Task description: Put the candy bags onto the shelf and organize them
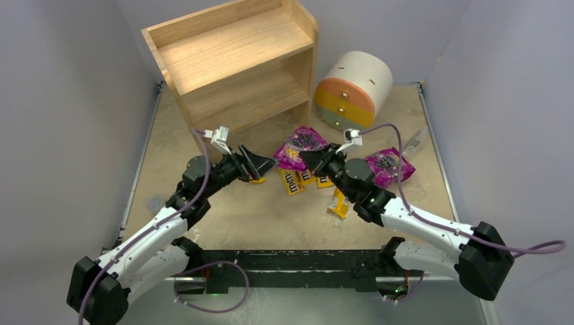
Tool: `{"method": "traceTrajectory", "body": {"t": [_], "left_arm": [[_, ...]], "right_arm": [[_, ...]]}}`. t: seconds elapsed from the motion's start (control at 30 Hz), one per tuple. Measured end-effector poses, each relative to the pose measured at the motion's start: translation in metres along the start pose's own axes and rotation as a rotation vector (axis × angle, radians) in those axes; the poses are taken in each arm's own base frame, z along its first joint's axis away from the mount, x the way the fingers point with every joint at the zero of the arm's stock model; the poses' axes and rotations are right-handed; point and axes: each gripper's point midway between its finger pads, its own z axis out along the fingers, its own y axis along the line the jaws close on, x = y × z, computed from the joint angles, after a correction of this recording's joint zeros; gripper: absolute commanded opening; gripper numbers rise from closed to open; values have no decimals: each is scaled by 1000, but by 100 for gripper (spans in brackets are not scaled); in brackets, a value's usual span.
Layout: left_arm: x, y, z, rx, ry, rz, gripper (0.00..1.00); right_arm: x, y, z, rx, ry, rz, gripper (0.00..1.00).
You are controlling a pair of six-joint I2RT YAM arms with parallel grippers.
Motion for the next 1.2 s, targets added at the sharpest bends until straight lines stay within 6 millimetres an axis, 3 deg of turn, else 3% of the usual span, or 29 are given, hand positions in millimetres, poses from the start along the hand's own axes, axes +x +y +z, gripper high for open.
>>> {"method": "traceTrajectory", "body": {"t": [0.17,0.43,0.57,0.77,0.9,1.0,1.07,1.1,1.2], "left_arm": [[-1,2,3,-11,-9,-58,100],[0,1,14,6,-20,-143,100],[-4,-4,18,26,-50,-174,100],[-14,-9,23,46,-103,-180,95],[-9,0,32,26,-93,-200,75],[-4,5,37,15,-80,-204,42],[-4,2,38,32,-79,-198,9],[-4,-2,39,44,-77,-196,0],[-3,-13,39,83,-69,-165,0]], "right_arm": [[-17,9,12,-16,-73,-16,0],[-48,50,17,-148,-173,26,0],[-46,57,18,-182,-158,73,0],[-23,65,27,-240,-69,157,0],[-11,67,33,-264,-29,199,0],[-11,67,30,-269,-28,209,0],[-10,63,27,-259,-25,206,2],[-9,61,24,-250,-21,201,5],[-8,58,18,-233,-6,195,19]]}}
